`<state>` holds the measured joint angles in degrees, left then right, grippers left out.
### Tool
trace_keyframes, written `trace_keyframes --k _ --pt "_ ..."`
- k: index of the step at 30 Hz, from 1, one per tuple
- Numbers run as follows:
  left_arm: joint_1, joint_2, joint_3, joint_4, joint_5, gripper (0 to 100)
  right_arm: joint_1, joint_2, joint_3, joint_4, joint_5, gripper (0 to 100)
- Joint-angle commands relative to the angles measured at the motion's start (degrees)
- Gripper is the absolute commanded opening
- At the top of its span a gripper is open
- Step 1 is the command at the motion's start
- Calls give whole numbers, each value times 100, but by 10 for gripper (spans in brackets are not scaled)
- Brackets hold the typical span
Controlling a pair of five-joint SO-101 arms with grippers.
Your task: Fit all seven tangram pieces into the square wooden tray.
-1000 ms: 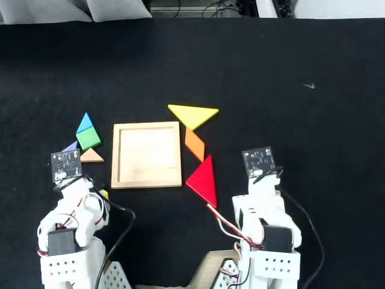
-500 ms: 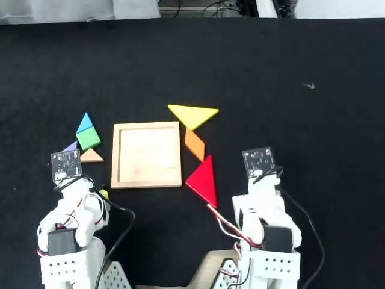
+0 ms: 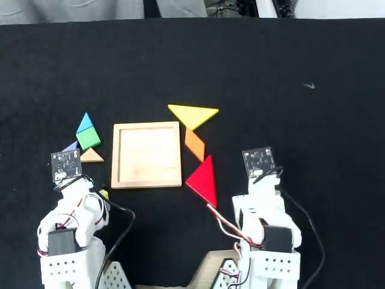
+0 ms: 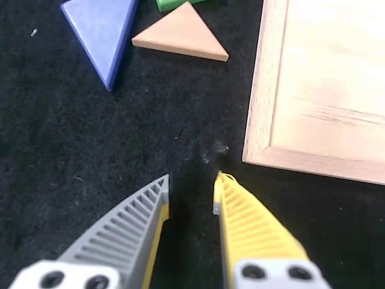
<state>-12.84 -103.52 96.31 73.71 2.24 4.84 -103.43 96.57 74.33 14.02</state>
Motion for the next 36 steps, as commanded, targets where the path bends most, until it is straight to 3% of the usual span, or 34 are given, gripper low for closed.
trace_keyframes --k 1,14,17,20,22,27,30,33,36 --pt "-4 -35 110 -88 26 130 62 -488 -4 26 -35 12" --pt "22 -44 110 -114 26 133 62 -488 -4 26 -35 12" --pt "127 -44 75 -651 18 134 53 -488 -4 26 -26 12" --pt "127 -44 -259 -1697 53 134 -176 -497 -4 -123 0 12" --pt "127 -44 -488 -2224 53 134 -378 -497 -4 -536 -35 12" --pt "233 -44 -418 -2277 -9 134 -440 -497 -4 -2796 -44 12" --pt "505 -44 -84 -2716 -53 134 -457 -497 -4 -3947 -44 12" --pt "154 -44 -110 -3112 -70 134 -457 -497 -4 -4466 -44 12" --pt "-84 -44 -75 -3376 -70 134 -448 -479 -4 -4334 -18 12"
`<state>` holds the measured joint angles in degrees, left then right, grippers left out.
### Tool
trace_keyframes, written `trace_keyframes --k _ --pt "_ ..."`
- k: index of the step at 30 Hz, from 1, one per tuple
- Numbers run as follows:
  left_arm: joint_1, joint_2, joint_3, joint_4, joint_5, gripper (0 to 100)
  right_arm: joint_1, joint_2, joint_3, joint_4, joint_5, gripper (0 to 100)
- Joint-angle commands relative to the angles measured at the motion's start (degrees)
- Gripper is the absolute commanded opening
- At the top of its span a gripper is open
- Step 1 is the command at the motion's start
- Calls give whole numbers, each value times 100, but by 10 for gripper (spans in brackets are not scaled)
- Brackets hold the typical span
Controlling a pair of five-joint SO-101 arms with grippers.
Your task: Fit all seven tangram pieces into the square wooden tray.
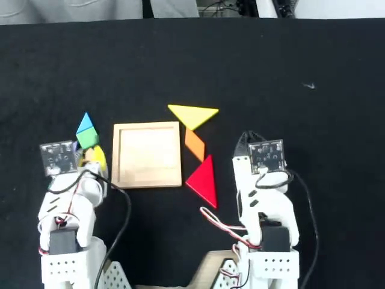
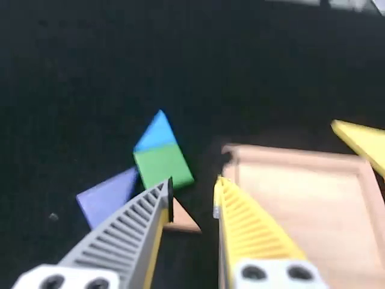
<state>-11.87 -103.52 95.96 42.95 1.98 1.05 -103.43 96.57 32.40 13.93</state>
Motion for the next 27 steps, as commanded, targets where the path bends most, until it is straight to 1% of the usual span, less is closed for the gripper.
trace_keyframes --k 1,7,14,16,19,21,24,26,27 --pt "-207 -44 -13 -334 -44 134 -88 -488 -4 -26 9 12" --pt "-541 -44 22 -316 -44 134 -264 -488 -4 563 26 12" --pt "-549 -35 22 -316 -53 134 -273 -488 -13 615 -26 12" --pt "-497 0 31 -316 -308 134 -281 -488 -215 686 -35 12" --pt "-435 9 154 -299 -580 134 -290 -488 -998 1574 -35 12" --pt "-488 -35 127 -53 -598 134 -571 -435 -1666 2259 0 26" --pt "-497 -35 31 255 -607 134 -1398 -171 -2466 3165 9 92" --pt "-497 -35 -4 413 -607 134 -1908 286 -2738 3288 9 104" --pt "-497 -35 -13 466 -607 134 -1960 620 -2809 3218 9 104"
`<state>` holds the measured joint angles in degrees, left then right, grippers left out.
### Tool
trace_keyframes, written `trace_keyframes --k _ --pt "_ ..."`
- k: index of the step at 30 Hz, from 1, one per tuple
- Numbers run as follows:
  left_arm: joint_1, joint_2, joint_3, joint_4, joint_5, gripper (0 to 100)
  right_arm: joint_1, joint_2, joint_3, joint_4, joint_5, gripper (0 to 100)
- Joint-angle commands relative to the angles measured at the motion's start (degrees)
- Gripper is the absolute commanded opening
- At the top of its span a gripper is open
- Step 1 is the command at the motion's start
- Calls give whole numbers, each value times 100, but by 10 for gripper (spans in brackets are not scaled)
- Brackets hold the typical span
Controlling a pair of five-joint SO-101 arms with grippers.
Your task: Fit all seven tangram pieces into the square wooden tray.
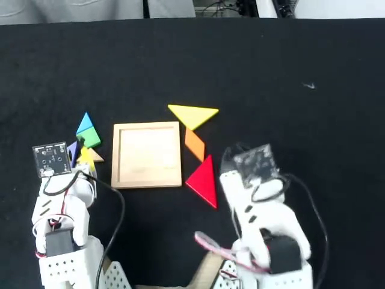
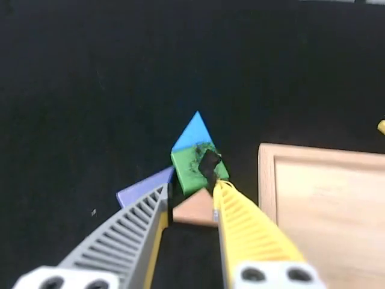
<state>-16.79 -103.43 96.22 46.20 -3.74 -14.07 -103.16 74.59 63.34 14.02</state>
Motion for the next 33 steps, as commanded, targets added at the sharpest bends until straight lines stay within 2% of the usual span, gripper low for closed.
trace_keyframes --k 1,7,11,15,17,21,28,33 --pt "-4 -44 -40 158 -35 134 -457 963 -690 35 0 102" --pt "-145 -44 22 246 -237 134 -484 3820 -2079 325 -79 106" --pt "-418 -44 22 246 -229 134 -484 5481 -3292 1125 -747 107" --pt "-743 -53 13 211 -229 134 -642 6774 -3802 1495 -949 199" --pt "-857 -53 4 202 -220 134 -879 7292 -3864 1477 -1011 250" --pt "-901 -53 -4 202 79 134 -1495 8040 -3969 1266 -1468 237" --pt "-875 -53 -4 202 132 134 -1538 8884 -4171 1046 -1547 237" --pt "-866 -53 4 193 132 134 -1503 9807 -4207 695 -2048 237"
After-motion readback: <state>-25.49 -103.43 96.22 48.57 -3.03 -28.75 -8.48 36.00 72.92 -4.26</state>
